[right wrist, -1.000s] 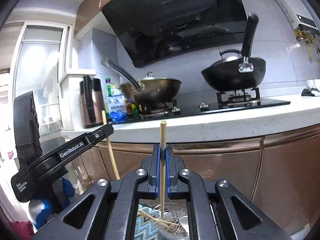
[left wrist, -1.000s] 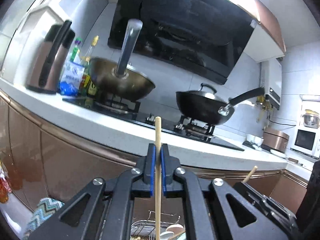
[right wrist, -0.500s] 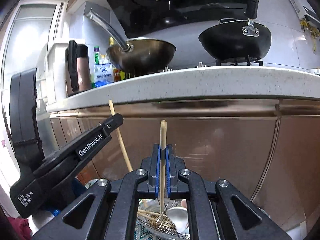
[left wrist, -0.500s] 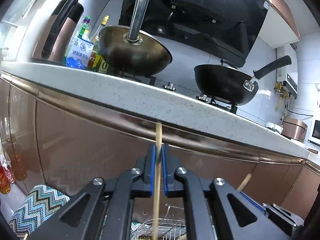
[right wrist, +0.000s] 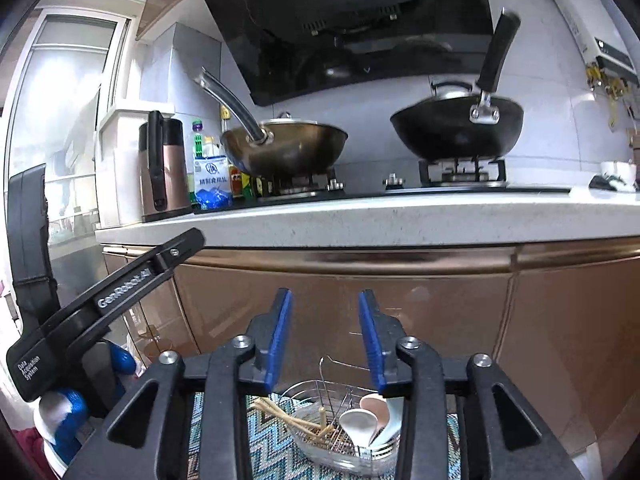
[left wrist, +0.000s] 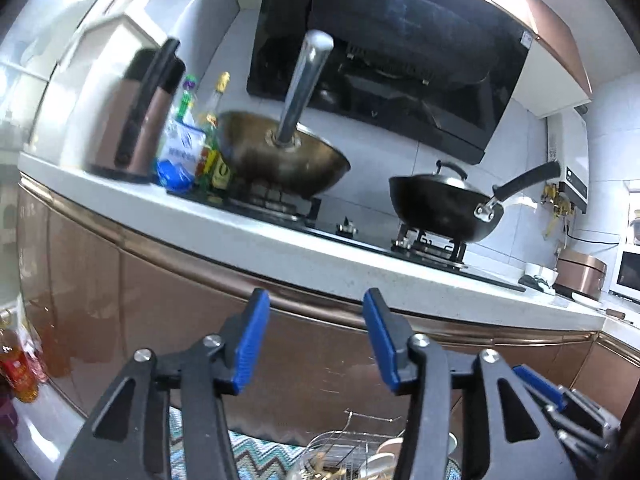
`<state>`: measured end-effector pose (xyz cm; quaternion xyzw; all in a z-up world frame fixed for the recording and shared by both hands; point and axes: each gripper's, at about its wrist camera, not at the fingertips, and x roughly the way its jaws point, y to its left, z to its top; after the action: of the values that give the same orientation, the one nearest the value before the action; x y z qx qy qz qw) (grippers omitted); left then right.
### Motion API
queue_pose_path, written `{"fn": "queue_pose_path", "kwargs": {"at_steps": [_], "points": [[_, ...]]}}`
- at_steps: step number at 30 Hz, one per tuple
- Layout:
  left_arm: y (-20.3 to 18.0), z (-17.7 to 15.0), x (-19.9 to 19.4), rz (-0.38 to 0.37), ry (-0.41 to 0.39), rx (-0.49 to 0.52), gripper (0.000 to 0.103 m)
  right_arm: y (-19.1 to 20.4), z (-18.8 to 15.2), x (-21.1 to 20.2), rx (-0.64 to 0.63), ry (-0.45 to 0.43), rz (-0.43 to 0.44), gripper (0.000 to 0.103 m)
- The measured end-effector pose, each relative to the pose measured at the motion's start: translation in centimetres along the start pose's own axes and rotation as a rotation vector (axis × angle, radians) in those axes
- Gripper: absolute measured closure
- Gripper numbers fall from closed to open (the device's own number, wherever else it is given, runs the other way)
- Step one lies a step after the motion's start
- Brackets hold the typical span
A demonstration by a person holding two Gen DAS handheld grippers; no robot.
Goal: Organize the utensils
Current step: 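Raise both open grippers away from the holder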
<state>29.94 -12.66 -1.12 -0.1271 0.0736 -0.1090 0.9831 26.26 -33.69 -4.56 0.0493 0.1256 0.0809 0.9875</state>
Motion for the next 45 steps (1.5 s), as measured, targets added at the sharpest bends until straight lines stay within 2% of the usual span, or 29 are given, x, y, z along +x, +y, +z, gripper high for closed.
{"fn": "queue_pose_path", "kwargs": {"at_steps": [9, 19, 24, 35, 45], "points": [[1.7, 2.0, -7.1, 0.038, 0.016, 0.062, 0.049, 2.3, 1.2, -7.9, -0.018, -0.039, -0.035, 0.057], [4.0, 1.1, -14.7, 0.096, 0.083, 0.140, 0.047, 3.6, 0.0, -15.9, -0.012, -0.051, -0.095, 0.047], [5.4, 0.5, -18.1, 0.118, 0.100, 0.148, 0.047, 4.8, -0.8, -19.0, -0.028, -0.041, -0.113, 0.045], [8.9, -0.6, -24.3, 0.184, 0.113, 0.132, 0.045, 7.0, -2.5, -23.0, -0.023, -0.037, -0.105, 0.045], [11.1, -0.3, -26.7, 0.241, 0.099, 0.127, 0.043, 7.8, -3.1, -25.2, -0.019, -0.066, -0.115, 0.042]]}}
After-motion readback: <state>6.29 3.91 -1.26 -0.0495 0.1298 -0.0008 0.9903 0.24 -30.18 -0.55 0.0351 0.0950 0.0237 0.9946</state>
